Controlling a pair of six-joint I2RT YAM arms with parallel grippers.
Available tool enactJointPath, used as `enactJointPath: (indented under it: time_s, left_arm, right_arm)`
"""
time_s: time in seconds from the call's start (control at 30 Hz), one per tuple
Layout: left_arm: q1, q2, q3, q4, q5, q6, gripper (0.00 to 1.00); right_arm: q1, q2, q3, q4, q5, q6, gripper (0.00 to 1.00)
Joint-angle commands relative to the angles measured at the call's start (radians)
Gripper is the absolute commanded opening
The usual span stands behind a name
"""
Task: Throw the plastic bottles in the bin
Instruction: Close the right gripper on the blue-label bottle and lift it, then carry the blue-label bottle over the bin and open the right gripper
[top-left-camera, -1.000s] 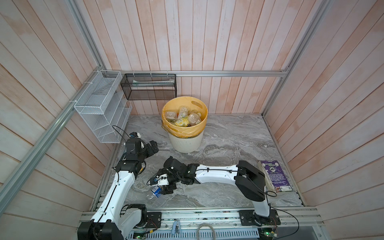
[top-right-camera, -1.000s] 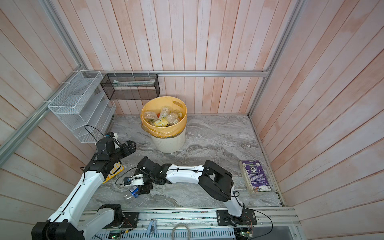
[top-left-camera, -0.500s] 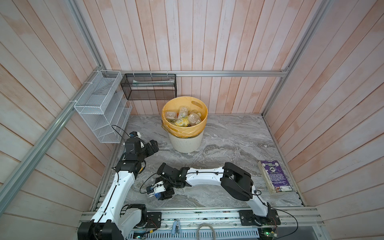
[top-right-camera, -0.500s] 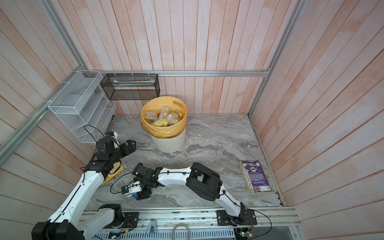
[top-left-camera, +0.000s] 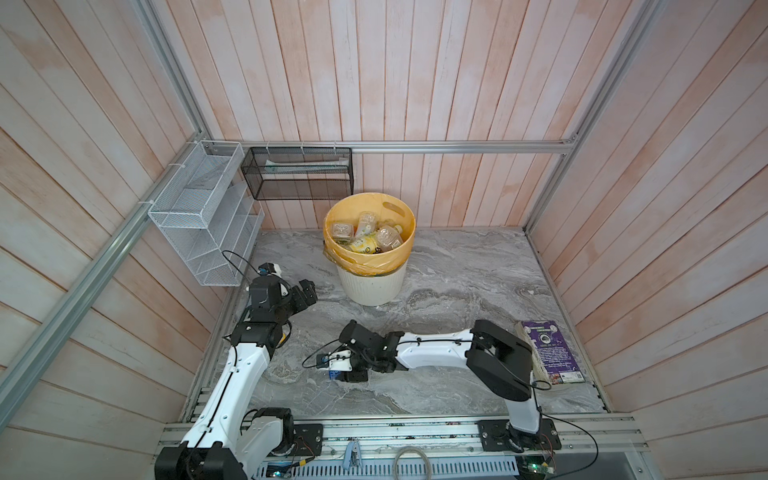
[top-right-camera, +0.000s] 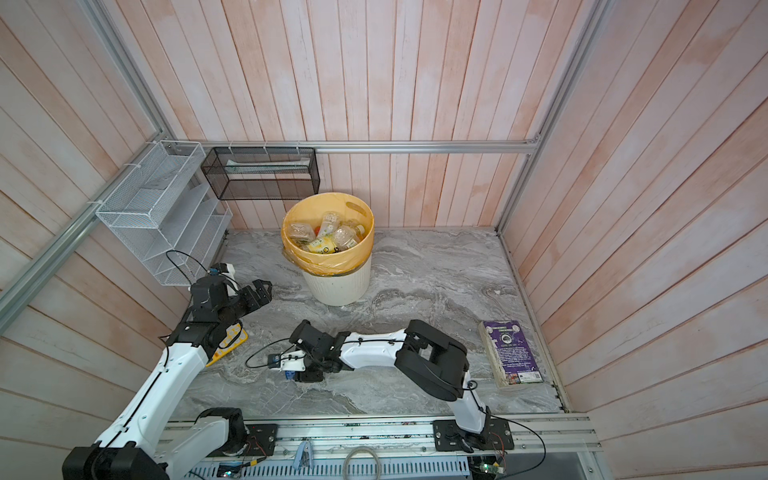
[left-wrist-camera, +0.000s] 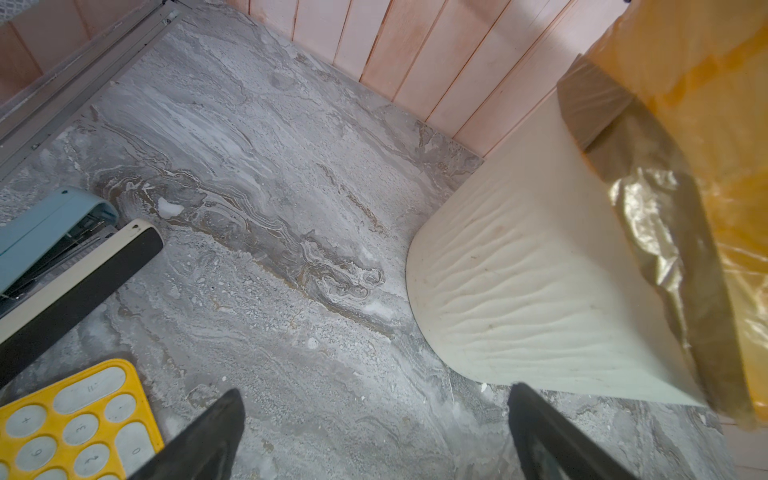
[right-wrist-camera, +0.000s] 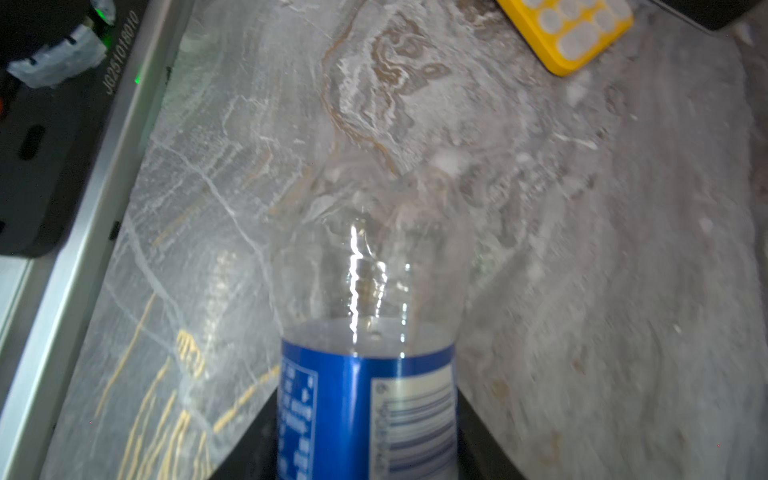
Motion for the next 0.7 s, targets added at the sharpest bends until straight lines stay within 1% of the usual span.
enactJointPath:
  time_s: [0.0,0.1,0.2,0.33,0.43,0.57,0.67]
  left_arm:
    - [0.006,-0.021,-0.024,0.033,0.030,0.002,1.00]
    - [0.006,-0.033,-0.037,0.042,0.047,0.015,1.00]
    - [0.004,-0.060,-0.065,0.066,0.058,0.019,1.00]
    - [0.002,-0.089,-0.095,0.071,0.055,0.022,1.00]
    - [-0.007,-0.102,-0.115,0.069,0.059,0.026,1.00]
    - [-0.036,-0.108,-0.143,0.077,0.046,0.021,1.00]
    - [-0.065,-0.101,-0.153,0.090,0.034,0.014,1.00]
  right_arm:
    - [-0.037,-0.145,-0.126,0.137,0.097,0.162,0.41]
    - [-0.067,-0.281,-0.252,0.199,0.187,0.248,0.37]
    - [-0.103,-0.440,-0.365,0.263,0.271,0.324,0.37]
    - [-0.150,-0.660,-0.461,0.334,0.386,0.379,0.37]
    - [-0.174,-0.831,-0.489,0.386,0.488,0.383,0.37]
    - [-0.209,-1.013,-0.486,0.486,0.598,0.339,0.37]
    - [-0.233,-1.084,-0.453,0.594,0.611,0.287,0.37]
